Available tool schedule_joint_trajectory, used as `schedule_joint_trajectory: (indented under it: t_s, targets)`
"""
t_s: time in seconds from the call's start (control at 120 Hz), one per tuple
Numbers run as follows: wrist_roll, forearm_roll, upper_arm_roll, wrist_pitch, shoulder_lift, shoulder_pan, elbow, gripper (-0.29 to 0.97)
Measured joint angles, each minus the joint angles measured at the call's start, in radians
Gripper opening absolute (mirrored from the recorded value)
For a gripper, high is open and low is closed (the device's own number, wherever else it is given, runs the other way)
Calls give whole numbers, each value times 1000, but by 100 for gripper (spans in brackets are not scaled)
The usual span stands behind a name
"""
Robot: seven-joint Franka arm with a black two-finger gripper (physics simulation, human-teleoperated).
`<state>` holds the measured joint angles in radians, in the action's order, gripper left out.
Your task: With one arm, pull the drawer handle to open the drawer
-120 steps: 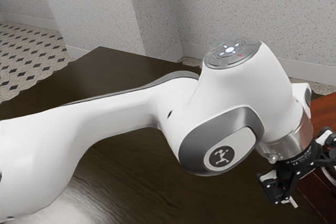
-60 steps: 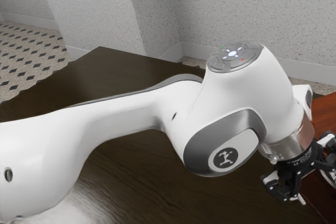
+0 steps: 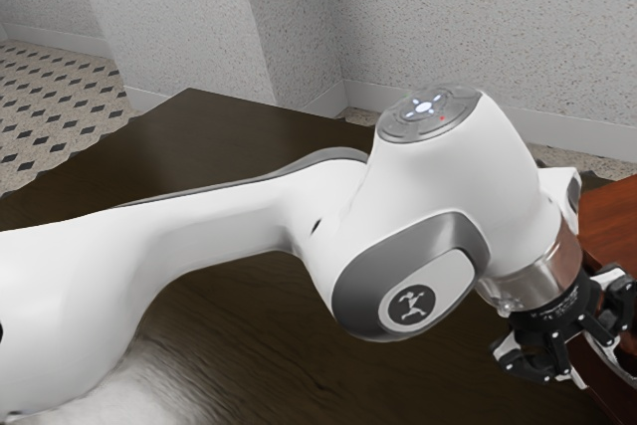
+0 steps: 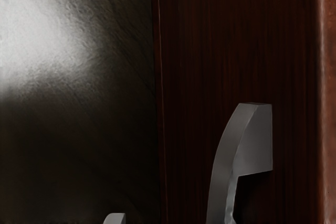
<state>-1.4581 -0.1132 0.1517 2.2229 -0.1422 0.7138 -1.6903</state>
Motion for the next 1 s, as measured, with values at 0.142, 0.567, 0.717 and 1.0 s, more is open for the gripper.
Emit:
schedule_joint_trajectory:
  t_s: [0.142,0.567,0.717,1.0]
  targets:
    - [4,5,-1,2,18,1,-19,12]
    - [9,17,0,25,81,8,-102,14]
    - [11,27,-2,32,99,9,-116,14]
    - [11,30,0,40,143,13,-175,14]
